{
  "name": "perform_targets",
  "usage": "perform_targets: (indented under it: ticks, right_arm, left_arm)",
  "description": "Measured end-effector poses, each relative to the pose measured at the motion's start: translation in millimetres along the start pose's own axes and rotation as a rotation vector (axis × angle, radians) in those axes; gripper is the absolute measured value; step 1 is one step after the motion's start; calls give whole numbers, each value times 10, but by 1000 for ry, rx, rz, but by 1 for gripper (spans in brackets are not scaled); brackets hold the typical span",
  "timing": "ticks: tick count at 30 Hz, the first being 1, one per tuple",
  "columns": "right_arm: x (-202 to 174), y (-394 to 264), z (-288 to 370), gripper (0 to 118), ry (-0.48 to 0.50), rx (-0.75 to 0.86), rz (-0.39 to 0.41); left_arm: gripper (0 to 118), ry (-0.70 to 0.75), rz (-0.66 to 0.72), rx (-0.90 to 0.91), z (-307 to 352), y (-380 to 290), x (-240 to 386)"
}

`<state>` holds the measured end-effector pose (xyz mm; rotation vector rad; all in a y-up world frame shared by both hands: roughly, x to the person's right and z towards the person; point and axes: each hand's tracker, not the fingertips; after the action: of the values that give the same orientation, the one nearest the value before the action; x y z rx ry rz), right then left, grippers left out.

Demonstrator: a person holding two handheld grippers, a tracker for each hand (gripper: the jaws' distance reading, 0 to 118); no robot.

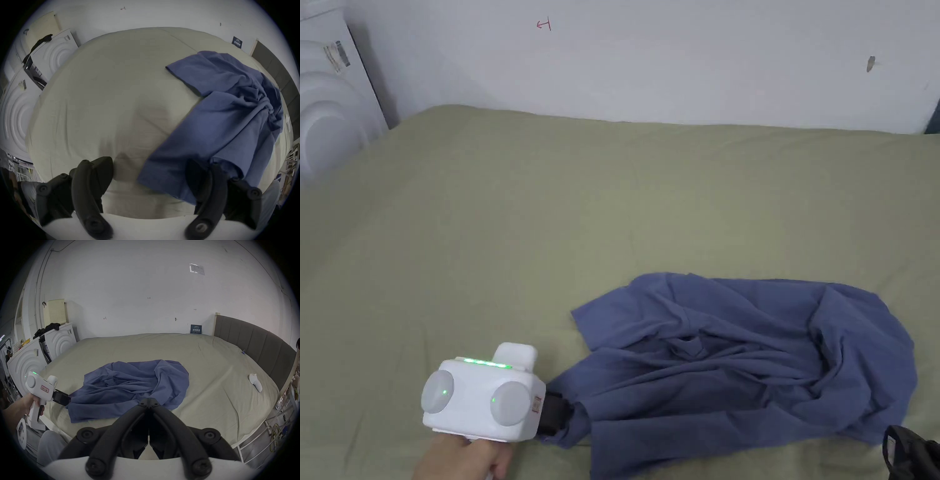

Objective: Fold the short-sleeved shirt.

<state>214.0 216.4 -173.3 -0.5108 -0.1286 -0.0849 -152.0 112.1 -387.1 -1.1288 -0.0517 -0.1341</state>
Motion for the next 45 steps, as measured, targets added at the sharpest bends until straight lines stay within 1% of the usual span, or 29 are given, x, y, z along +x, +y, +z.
perform_targets:
  ticks: [1, 2, 4, 5, 7, 9, 11, 19, 20, 21, 22, 23, 24, 25, 26, 28, 29, 31, 32, 33, 34, 35, 36, 37, 38, 40, 41, 43, 45]
  right_arm:
    - [14, 3, -5, 2, 0, -5, -1]
    - [40, 10, -14, 2, 5, -9, -5]
    - [96, 36, -42, 2, 2, -21, -10]
    - [142, 65, -70, 2, 0, -26, -12]
    - [252, 150, -158, 2, -16, -45, 4]
    - [393, 279, -342, 2, -73, -47, 60]
    - [548, 435, -597, 2, -78, -54, 69]
    - [1111, 1018, -2227, 2, -123, -194, 85]
    - [1172, 1073, -2454, 7, -130, -214, 80]
    - [1236, 1128, -2665, 25, -132, -228, 65]
    - [1285, 1165, -2822, 60, -137, -241, 37]
    - [1335, 1203, -3016, 108, -125, -286, 24]
    - [1360, 1204, -3210, 118, -130, -356, 25]
    - [1360, 1185, -3344, 113, -128, -404, 39]
    - [1349, 1189, -3437, 107, -114, -374, 52]
    - [1337, 1065, -3626, 106, -163, -458, 141]
    - [1332, 1001, -3698, 101, -184, -474, 159]
    - [1285, 880, -3792, 99, -180, -542, 181]
    - [1260, 870, -3751, 95, -152, -508, 144]
    - [1225, 943, -3673, 86, -139, -500, 115]
    - [1189, 986, -3611, 67, -89, -496, 90]
    - [1124, 1033, -3551, 13, -57, -481, 99]
    - [1028, 1077, -3449, 6, -115, -436, 159]
    - [1000, 1124, -3377, 6, -105, -447, 188]
    - [982, 1199, -3265, 6, -59, -441, 184]
    - [969, 1360, -3033, 6, -66, -373, 169]
    - [993, 1491, -2853, 6, -43, -331, 152]
    - [1036, 1721, -2495, 6, -13, -267, 115]
    - [1089, 1986, -2108, 6, -4, -216, 108]
  left_arm:
    - [87, 7, -8, 7, 39, -7, 6]
    - [78, -29, -11, 15, 70, -7, 11]
    - [46, -49, 3, 28, 129, -27, 45]
    - [1, -51, 5, 54, 156, -38, 48]
    - [0, -50, 11, 57, 133, -59, 72]
    - [0, -49, -3, 64, 110, -97, 80]
    - [0, -51, -1, 70, 101, -124, 81]
    - [0, -67, 5, 93, 92, -164, 46]
    - [0, -70, 8, 93, 83, -169, 41]
    - [0, -74, 11, 92, 81, -158, 28]
    - [0, -76, 15, 93, 76, -162, 21]
    - [0, -79, 17, 93, 70, -169, 18]
    - [0, -80, 19, 94, 69, -171, 20]
    - [0, -81, 20, 94, 75, -158, 19]
    - [0, -81, 19, 94, 74, -155, 20]
    - [0, -81, 18, 94, 70, -159, 24]
    - [0, -80, 14, 93, 67, -152, 22]
    - [0, -78, 11, 93, 59, -156, 25]
    - [0, -78, 9, 92, 58, -155, 26]
    - [0, -78, 7, 91, 65, -146, 29]
    - [0, -78, 5, 91, 67, -144, 29]
    - [0, -81, 1, 90, 67, -143, 23]
    - [0, -86, 0, 88, 74, -134, 4]
    - [0, -96, 5, 83, 98, -118, -20]
    - [0, -120, 32, 79, 144, -95, -63]
    - [0, -178, 106, 98, 275, -57, -211]
    - [0, -196, 146, 121, 392, -25, -320]
    - [0, -202, 173, 161, 617, 52, -462]
    - [0, -182, 150, 208, 877, 173, -591]
